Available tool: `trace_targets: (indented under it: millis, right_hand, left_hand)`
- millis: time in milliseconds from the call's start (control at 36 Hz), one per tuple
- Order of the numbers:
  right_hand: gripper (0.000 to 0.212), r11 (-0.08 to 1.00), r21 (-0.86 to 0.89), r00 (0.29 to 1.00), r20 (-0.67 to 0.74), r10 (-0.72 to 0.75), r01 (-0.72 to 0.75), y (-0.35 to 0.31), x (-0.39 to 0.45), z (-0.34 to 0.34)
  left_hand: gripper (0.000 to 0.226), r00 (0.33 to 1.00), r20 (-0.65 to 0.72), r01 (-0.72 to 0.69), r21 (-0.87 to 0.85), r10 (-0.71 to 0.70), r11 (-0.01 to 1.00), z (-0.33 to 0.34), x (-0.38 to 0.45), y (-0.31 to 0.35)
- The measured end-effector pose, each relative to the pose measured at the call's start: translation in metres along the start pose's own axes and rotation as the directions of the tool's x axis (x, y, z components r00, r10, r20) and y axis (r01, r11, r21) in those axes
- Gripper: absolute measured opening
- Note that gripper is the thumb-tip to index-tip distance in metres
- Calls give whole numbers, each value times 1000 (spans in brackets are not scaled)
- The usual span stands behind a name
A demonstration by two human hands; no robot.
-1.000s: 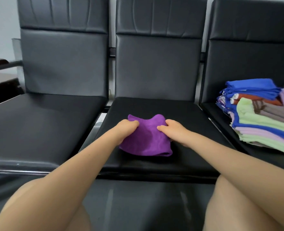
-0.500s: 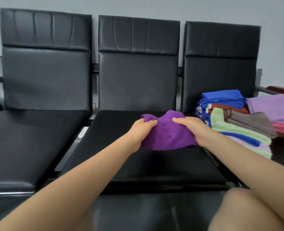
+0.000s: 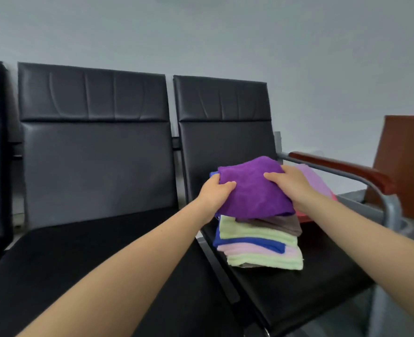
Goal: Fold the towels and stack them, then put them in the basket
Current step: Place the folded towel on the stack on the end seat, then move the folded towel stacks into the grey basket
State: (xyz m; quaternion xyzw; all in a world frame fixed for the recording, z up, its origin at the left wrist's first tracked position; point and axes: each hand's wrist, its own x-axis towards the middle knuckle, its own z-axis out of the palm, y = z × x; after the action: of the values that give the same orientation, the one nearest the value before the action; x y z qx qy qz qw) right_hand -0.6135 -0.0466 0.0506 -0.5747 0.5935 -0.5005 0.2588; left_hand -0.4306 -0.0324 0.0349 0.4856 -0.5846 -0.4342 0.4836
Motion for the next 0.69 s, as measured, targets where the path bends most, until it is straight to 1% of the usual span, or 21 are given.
trace_targets:
  millis: [28,83,139,167,194,222,250,306,333,389,417,444,472,500,556,611,639,694]
  right_hand:
    - [31,999,-41,1000,-14,15,-16,9,10,-5]
    - [29,990,-132,999,-3,53,-53,30,22,-10]
    - [24,954,-283,994,18,105,-96,54,30,-10]
    - [27,929,-353,991,24,131,-114,66,32,-10]
    - [35,911,-391,988,23,150,-129,77,35,-9]
    - [46,914,-380,986,19,165,-145,85,35,-8]
    - [56,932,-316,982,9,189,-177,95,37,-5]
    - [70,971,-77,973,15,230,-228,108,34,0]
    - [76,963,58,964,48,260,-263,114,32,3]
    - [92,898,270,937,152,316,-347,129,31,9]
    - [94,864,330,923,199,330,-381,135,30,11]
    - [88,840,364,912,233,336,-402,139,28,12]
    - [77,826,386,907,266,327,-411,139,26,13]
    - [71,813,398,899,290,329,-426,137,24,13]
    - [69,788,403,875,344,341,-465,136,21,12]
    - [54,759,415,849,402,341,-502,132,17,10]
    - [48,745,419,836,428,343,-520,130,14,10]
    - [45,727,414,811,475,342,-549,124,4,9]
  left_hand:
    - [25,1000,5,9,36,-9,999,9,10,-3]
    - [39,999,1,50,162,-51,985,24,29,-17]
    - [35,996,-10,84,344,-86,935,33,39,-32]
    - [40,994,-37,112,435,-107,894,37,44,-39]
    - [51,989,-73,147,492,-128,858,41,48,-47]
    - [62,981,-103,195,500,-165,844,41,49,-51]
    - [73,970,-125,243,469,-208,849,42,53,-57]
    - [88,952,-138,306,387,-274,870,40,56,-68]
    - [94,945,-123,328,338,-304,882,37,60,-75]
    - [111,935,-15,351,185,-354,918,33,65,-92]
    - [116,926,71,364,90,-371,927,31,69,-101]
    - [114,914,148,379,25,-378,925,31,72,-112]
    - [105,903,206,385,-3,-376,923,29,72,-116]
    - [95,896,255,382,-20,-364,924,27,70,-115]
    - [75,884,319,373,-41,-342,927,26,64,-109]
    - [54,858,371,401,-56,-354,914,23,64,-107]
    - [49,844,391,423,-66,-367,904,22,60,-104]
    - [45,824,411,463,-95,-389,881,18,53,-101]
